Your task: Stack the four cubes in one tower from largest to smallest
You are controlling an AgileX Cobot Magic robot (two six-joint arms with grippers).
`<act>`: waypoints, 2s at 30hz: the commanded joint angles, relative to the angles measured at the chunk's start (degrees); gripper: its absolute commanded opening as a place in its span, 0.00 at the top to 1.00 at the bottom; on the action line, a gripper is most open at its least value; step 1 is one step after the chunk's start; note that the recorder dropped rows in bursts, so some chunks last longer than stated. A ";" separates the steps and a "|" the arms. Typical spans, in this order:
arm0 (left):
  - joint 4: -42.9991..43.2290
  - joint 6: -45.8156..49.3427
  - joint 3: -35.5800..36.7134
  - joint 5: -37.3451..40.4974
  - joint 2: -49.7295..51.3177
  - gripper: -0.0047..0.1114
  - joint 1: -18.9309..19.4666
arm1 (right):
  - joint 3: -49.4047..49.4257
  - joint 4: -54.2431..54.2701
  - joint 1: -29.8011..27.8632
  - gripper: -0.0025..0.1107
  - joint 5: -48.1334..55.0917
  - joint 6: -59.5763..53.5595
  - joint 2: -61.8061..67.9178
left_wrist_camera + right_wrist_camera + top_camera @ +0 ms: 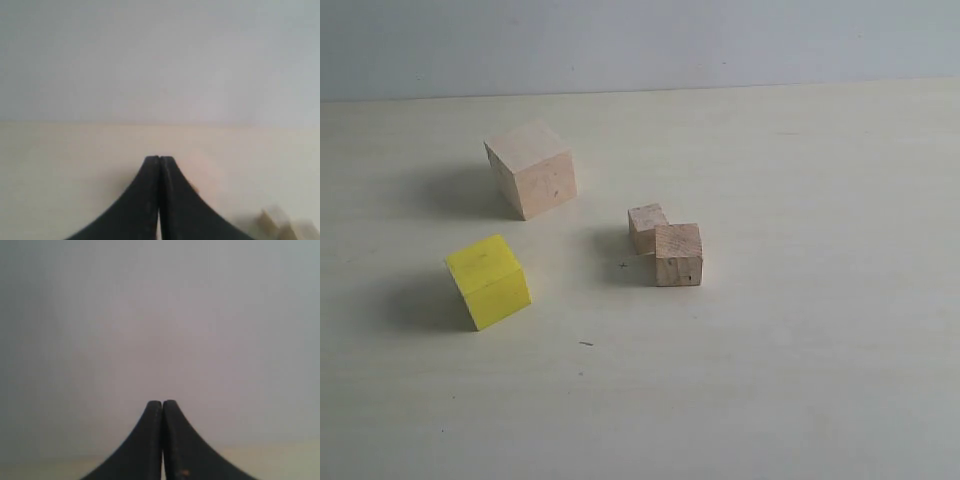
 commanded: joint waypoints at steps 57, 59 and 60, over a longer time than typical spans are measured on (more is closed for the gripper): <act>-28.12 -2.56 -36.16 0.76 76.40 0.57 2.73 | -2.38 6.01 7.40 0.98 27.72 1.58 21.56; -31.27 -2.56 -37.03 0.87 77.78 0.57 3.27 | -2.38 6.01 7.40 0.98 27.72 1.58 21.56; -32.58 -2.56 -37.53 1.11 78.53 0.57 3.27 | -2.38 6.01 7.40 0.98 27.72 1.58 21.56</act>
